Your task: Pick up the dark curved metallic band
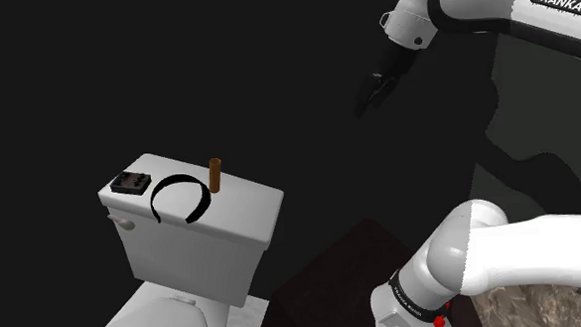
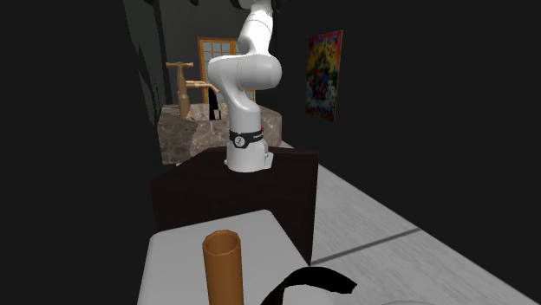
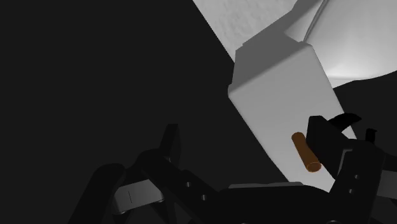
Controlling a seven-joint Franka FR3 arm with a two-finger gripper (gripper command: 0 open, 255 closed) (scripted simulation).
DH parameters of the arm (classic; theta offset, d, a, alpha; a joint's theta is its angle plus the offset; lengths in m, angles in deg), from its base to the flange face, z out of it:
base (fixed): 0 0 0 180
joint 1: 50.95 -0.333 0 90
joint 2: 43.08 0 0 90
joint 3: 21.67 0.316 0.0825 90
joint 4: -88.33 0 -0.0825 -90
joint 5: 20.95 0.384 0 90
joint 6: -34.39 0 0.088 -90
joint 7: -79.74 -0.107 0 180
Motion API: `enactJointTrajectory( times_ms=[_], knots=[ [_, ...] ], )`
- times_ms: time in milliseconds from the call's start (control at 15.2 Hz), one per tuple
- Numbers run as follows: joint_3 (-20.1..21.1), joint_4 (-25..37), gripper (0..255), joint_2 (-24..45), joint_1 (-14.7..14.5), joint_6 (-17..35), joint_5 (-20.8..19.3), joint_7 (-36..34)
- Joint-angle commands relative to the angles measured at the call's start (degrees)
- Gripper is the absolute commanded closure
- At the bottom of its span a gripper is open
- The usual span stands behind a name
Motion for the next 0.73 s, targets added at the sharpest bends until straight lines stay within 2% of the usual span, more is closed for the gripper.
enactJointTrajectory(
  times_ms=[0, 660],
  knots=[
    [0.00, 0.00, 0, 0.00, 0.00, 0.00, 0.00, 0.00],
    [9.01, -5.34, 0, 9.09, -2.79, 15.02, 4.73, -10.30]
  ],
)
